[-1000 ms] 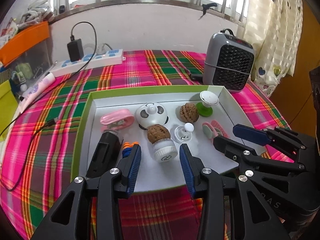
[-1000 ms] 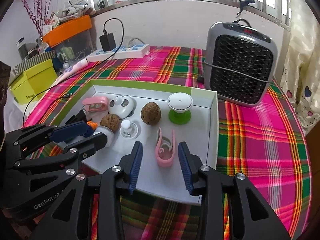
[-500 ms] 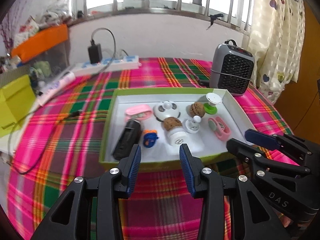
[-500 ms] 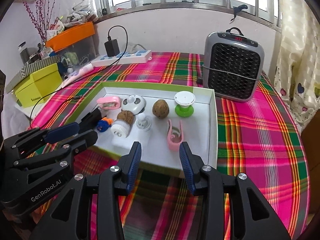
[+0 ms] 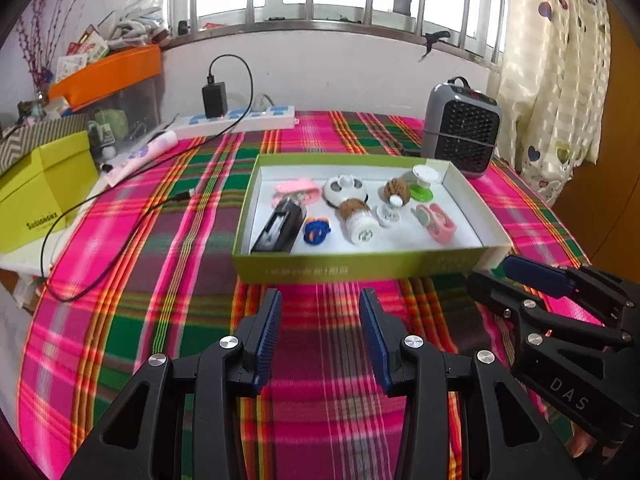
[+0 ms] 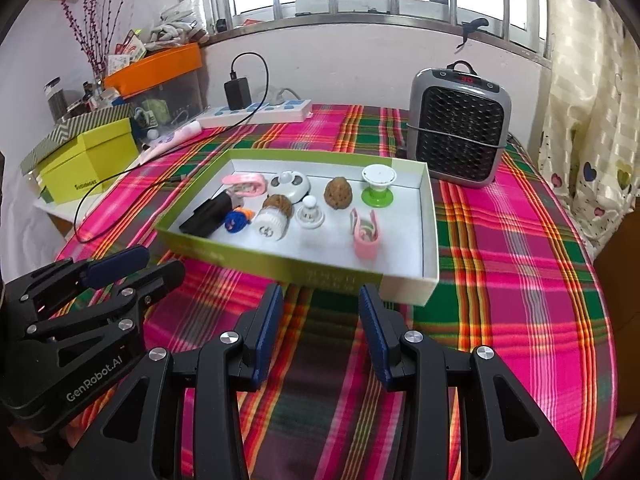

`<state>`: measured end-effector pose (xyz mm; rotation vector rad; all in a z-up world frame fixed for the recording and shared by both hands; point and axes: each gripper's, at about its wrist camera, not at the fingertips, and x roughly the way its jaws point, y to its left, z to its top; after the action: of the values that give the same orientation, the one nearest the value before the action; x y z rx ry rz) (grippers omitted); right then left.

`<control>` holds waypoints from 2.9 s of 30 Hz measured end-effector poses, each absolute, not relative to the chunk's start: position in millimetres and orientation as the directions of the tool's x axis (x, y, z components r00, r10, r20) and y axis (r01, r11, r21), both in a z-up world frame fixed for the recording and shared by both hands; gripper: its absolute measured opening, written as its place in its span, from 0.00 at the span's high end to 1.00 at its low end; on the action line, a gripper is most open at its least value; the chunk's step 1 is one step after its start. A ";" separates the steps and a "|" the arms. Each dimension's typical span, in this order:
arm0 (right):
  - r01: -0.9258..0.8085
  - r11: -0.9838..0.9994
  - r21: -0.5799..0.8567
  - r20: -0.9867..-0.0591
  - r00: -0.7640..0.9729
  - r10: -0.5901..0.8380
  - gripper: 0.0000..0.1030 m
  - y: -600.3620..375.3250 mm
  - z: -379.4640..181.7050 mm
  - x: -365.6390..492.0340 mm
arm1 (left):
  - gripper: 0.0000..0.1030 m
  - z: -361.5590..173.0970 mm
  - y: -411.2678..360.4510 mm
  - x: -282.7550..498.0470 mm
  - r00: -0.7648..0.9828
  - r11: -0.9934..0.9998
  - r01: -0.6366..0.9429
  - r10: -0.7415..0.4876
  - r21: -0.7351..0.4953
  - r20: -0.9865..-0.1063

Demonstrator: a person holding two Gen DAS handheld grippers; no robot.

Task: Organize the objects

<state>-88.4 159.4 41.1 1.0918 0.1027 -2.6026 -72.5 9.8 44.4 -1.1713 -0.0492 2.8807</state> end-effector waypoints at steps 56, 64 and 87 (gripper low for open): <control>0.193 -0.981 -0.006 -0.774 -0.622 -0.118 0.45 175.4 2.5 -25.7 | 0.45 7.3 28.0 -9.5 -0.659 -1.000 -0.011 0.013 -0.008 -0.752; 0.200 -0.980 -0.004 -0.776 -0.619 -0.124 0.42 173.4 2.2 -26.3 | 0.45 7.2 28.5 -10.0 -0.659 -1.000 -0.004 0.012 -0.012 -0.752; 0.200 -0.980 -0.004 -0.776 -0.619 -0.124 0.41 173.7 2.1 -26.4 | 0.44 7.4 28.5 -9.8 -0.659 -1.000 -0.004 0.009 -0.009 -0.752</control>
<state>-26.4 173.7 2.1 1.2696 0.1334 -2.6719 -9.8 28.5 7.4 -1.2945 -0.0097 2.8546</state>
